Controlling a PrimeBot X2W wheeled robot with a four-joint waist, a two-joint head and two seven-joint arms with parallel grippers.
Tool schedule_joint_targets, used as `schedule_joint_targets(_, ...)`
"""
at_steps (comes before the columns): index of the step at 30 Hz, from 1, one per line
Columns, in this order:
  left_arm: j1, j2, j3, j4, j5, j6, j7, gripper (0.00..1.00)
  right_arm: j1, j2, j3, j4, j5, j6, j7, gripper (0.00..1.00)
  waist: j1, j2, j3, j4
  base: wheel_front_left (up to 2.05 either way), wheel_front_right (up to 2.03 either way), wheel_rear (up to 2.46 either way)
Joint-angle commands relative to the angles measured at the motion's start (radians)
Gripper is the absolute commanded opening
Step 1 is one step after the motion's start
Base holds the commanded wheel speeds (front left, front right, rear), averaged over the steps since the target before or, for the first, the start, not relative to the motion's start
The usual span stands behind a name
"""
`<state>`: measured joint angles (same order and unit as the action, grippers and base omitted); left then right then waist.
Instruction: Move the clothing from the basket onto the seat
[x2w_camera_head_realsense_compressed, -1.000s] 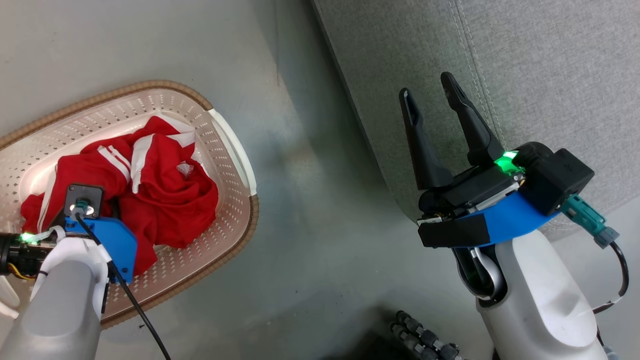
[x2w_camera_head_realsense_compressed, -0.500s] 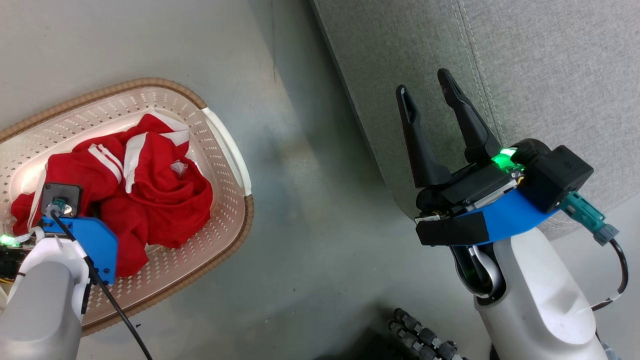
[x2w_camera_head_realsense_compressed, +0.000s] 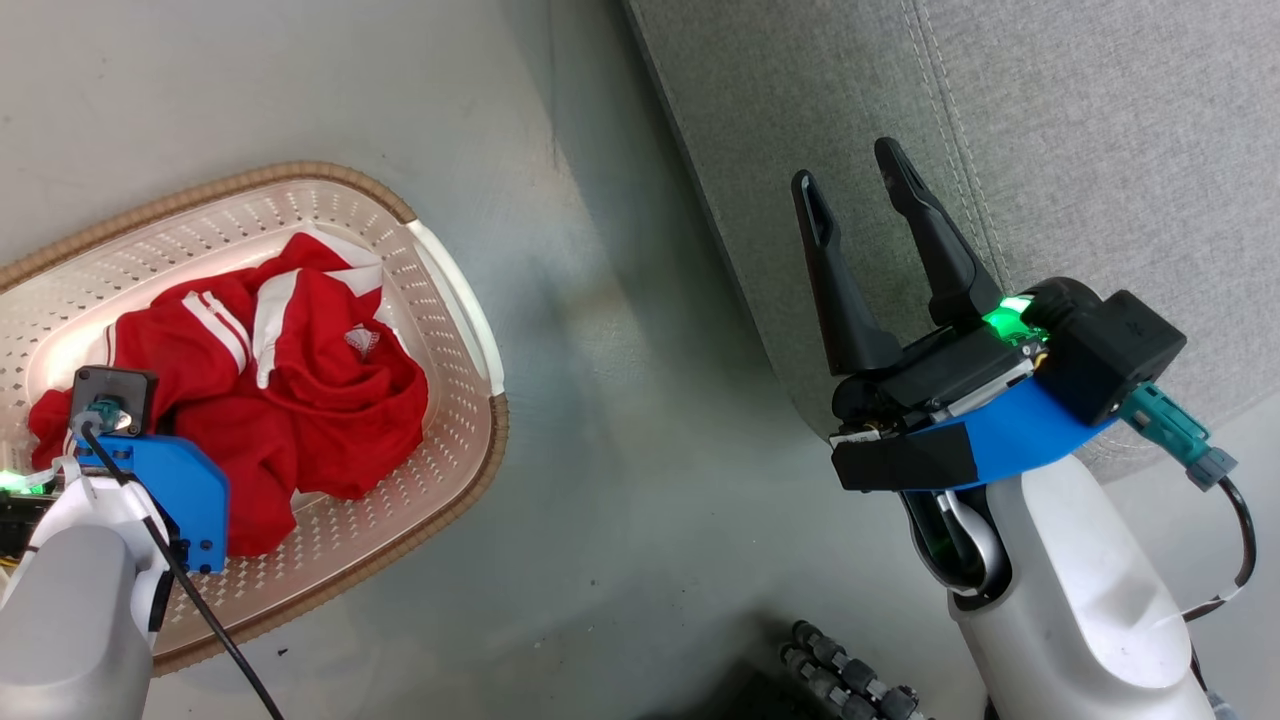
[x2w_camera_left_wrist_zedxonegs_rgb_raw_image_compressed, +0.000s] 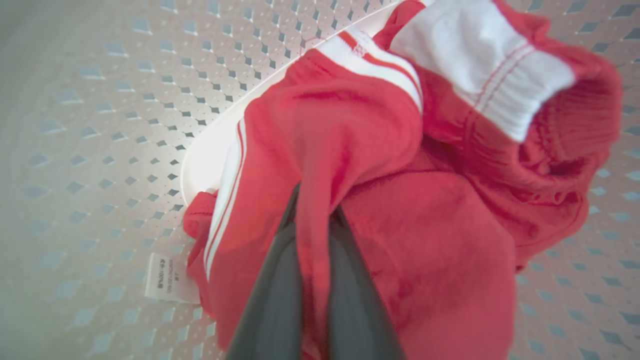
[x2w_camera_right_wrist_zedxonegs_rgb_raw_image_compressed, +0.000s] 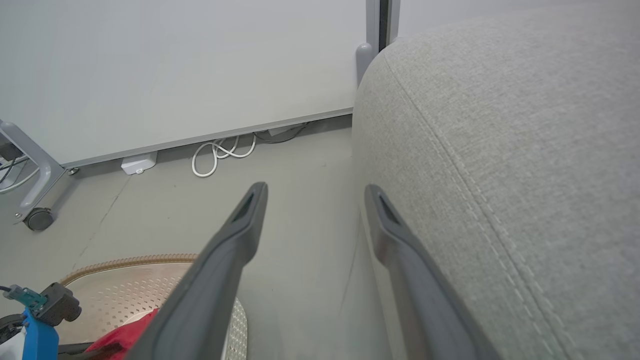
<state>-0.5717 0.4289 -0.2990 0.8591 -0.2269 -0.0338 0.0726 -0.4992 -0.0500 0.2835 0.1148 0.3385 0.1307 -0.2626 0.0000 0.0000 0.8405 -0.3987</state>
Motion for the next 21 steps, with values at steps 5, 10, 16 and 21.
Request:
schedule_joint_targets(5,0.0,0.012,-0.002,0.01,-0.013,-0.012,-0.012,0.0,-0.017,-0.001,-0.003,0.003,-0.004,0.0,-0.003,1.0,0.0,0.0,-0.006,0.002,0.0,0.0,0.0)
schedule_joint_targets(10,-0.008,0.004,-0.008,0.022,-0.027,-0.027,-0.025,0.0,-0.016,-0.001,-0.007,0.007,-0.011,0.0,-0.003,1.0,0.0,0.0,-0.016,0.007,0.0,0.0,0.0)
schedule_joint_targets(16,-0.015,-0.031,-0.015,0.042,-0.058,-0.057,-0.071,0.0,-0.006,-0.001,-0.014,0.02,-0.029,0.0,-0.003,1.0,0.0,0.0,-0.064,0.029,0.0,0.0,0.0)
schedule_joint_targets(21,-0.008,-0.08,-0.038,0.074,-0.088,-0.082,-0.118,0.0,0.021,-0.001,-0.028,0.04,-0.06,0.0,-0.003,1.0,0.0,0.0,-0.146,0.064,0.0,0.0,0.0)
